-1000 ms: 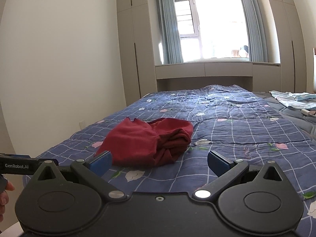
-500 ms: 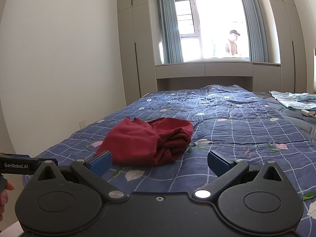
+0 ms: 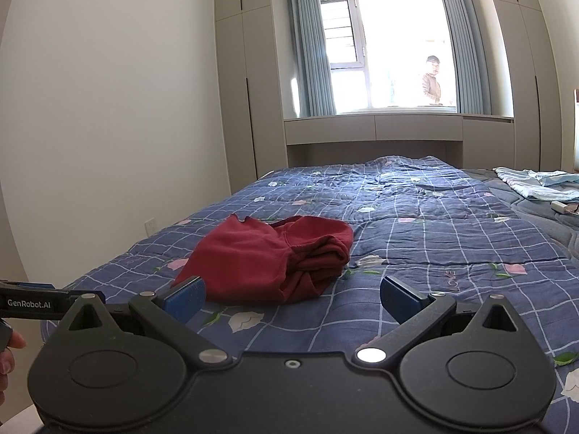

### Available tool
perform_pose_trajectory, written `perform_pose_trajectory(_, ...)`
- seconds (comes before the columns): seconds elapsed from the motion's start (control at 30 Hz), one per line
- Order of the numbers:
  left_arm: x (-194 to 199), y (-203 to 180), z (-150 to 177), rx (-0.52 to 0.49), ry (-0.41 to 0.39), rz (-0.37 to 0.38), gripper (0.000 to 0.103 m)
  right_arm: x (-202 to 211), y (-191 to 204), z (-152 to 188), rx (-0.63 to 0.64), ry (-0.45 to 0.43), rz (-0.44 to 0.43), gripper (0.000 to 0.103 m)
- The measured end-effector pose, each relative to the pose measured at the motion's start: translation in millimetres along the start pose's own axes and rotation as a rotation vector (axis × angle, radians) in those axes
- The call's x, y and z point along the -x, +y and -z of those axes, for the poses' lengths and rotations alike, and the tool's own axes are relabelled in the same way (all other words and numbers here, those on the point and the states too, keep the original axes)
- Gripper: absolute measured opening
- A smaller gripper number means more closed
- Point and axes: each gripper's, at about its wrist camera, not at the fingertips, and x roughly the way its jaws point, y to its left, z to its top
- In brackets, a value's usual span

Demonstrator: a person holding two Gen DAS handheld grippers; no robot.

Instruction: Fold small clothes

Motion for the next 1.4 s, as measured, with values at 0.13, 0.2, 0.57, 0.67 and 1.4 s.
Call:
perform_pose_trajectory(0.13,-0.1,0.0,0.2,0.000,0.000,0.000,0.103,0.1,0.2,-0.1,0.000,-0.001,0.000,0.102)
perform_pose_trajectory(0.2,-0.2,0.0,0.3,0.000,0.001,0.000,0.103,0.2,-0.6,0.1,0.001,-0.001,0.000,0.102)
perform_pose_trajectory(0.57,-0.8,-0.9,0.6,0.000,0.003,0.001,0.103,-0.3,-1.3,0.5,0.003,0.002,-0.003,0.102)
perform_pose_trajectory(0.67,-1.1,-1.4,0.8,0.003,0.005,0.004,0.103,-0.3,-1.2,0.5,0.003,0.002,-0.003,0.102)
perform_pose_trajectory(1.4,-5.1,-4.2,2.3,-0.010,0.027,-0.036,0.103,-5.8,-1.1,1.6,0.010,0.020,-0.013,0.102)
